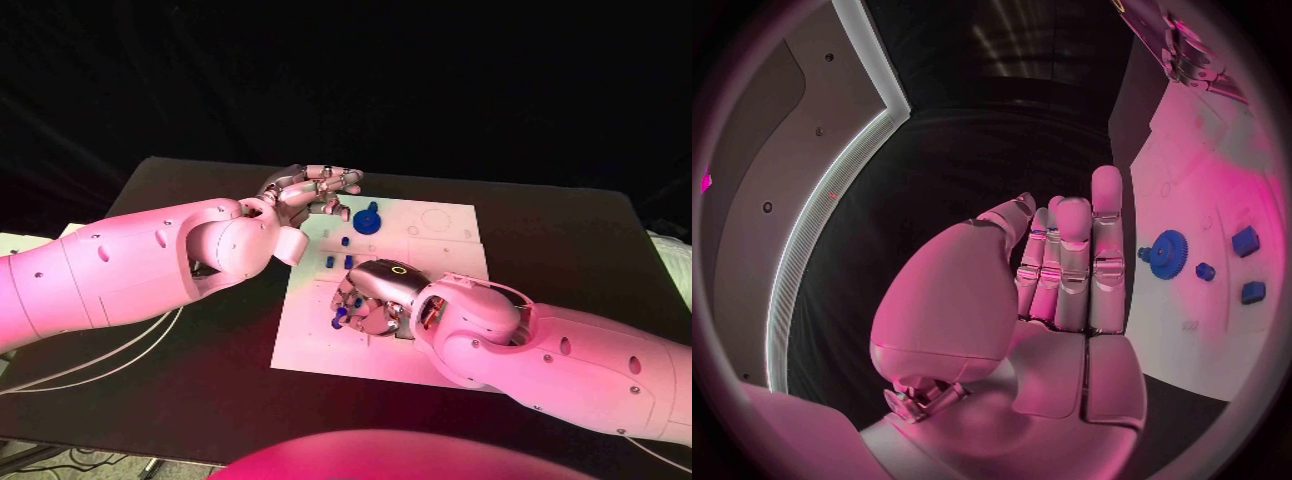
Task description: Assemble the parts on the task board
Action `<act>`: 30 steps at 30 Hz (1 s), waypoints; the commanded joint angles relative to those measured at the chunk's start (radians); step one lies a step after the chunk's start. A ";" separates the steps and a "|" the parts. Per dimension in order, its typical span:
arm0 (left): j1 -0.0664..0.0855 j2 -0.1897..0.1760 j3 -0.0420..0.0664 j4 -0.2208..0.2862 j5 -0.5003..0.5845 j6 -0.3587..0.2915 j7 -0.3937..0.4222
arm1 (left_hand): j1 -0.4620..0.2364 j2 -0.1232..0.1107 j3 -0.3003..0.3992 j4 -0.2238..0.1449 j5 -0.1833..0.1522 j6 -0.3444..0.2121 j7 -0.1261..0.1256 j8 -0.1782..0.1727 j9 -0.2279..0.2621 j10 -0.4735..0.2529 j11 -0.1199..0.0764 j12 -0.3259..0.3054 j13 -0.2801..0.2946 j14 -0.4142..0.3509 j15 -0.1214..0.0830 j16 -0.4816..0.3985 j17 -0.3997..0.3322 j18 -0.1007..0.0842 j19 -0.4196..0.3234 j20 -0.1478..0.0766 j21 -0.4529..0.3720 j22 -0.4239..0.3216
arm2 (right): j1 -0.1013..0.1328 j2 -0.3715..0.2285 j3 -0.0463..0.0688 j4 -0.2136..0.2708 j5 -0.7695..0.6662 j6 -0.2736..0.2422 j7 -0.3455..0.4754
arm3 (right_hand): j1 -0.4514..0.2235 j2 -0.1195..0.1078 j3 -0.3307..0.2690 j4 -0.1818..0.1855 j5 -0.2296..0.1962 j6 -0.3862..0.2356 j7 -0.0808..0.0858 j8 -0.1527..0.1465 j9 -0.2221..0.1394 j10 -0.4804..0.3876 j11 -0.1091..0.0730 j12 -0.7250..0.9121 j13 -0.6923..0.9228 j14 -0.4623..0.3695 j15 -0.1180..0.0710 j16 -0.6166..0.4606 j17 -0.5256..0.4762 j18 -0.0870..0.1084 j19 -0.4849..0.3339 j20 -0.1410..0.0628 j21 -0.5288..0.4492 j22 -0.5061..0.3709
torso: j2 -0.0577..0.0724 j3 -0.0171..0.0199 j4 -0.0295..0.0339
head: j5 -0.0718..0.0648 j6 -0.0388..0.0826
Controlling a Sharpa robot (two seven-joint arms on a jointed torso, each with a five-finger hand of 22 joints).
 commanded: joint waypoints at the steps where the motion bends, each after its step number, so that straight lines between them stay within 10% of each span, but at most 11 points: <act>1: 0.000 0.002 0.001 0.002 -0.003 0.020 0.005 | -0.002 -0.003 -0.005 -0.002 -0.003 -0.007 -0.001 0.003 -0.001 -0.006 0.002 0.005 -0.002 -0.007 0.001 -0.007 -0.001 0.019 -0.003 0.000 -0.006 -0.001 | -0.005 0.003 -0.005 -0.004 -0.045 0.046 -0.012 | -0.003 0.000 -0.007 0.002 0.006 0.002 -0.001 0.002 0.000 -0.003 0.000 -0.007 -0.001 0.021 0.002 -0.002 -0.003 -0.016 -0.003 0.005 -0.001 -0.003 | 0.000 0.0000 0.0009 | -0.002 0.000; 11: 0.000 0.003 0.001 0.000 -0.003 0.021 0.004 | -0.002 -0.003 -0.006 -0.002 -0.003 -0.008 -0.001 0.005 -0.002 -0.007 0.002 0.006 -0.002 -0.008 0.001 -0.008 -0.003 0.019 -0.003 0.000 -0.006 -0.001 | -0.007 0.003 -0.007 -0.005 -0.048 0.044 0.012 | -0.041 -0.073 -0.108 0.004 0.035 -0.121 0.029 -0.038 -0.035 -0.143 0.035 -0.062 -0.006 -0.001 0.028 -0.061 -0.065 0.004 -0.058 0.029 -0.069 -0.115 | 0.000 0.0003 0.0002 | -0.005 0.001; 19: 0.000 0.003 0.001 -0.001 -0.003 0.020 0.003 | -0.002 -0.003 -0.006 -0.002 -0.003 -0.008 -0.001 0.005 -0.002 -0.007 0.002 0.006 -0.002 -0.008 0.001 -0.008 -0.003 0.019 -0.003 0.000 -0.006 -0.001 | -0.007 -0.004 -0.007 0.000 -0.035 -0.017 0.048 | -0.024 -0.056 -0.211 0.006 0.036 -0.176 0.031 -0.037 -0.053 -0.251 0.047 -0.055 -0.004 -0.022 0.038 -0.121 -0.128 0.018 -0.097 0.038 -0.133 -0.209 | 0.000 0.0005 -0.0004 | -0.006 0.005; 30: 0.000 0.003 0.001 -0.005 -0.003 0.023 0.002 | -0.002 -0.003 -0.006 -0.002 -0.003 -0.008 -0.002 0.005 -0.002 -0.007 0.002 0.006 -0.002 -0.008 0.001 -0.008 -0.003 0.019 -0.003 0.000 -0.007 -0.002 | 0.012 -0.125 0.005 0.068 0.118 -0.243 0.125 | 0.017 -0.015 -0.242 0.000 0.091 -0.155 0.045 -0.028 -0.054 -0.206 0.045 0.023 0.004 -0.023 0.037 -0.157 -0.170 0.020 -0.094 0.037 -0.149 -0.228 | -0.002 -0.0007 -0.0009 | -0.015 0.016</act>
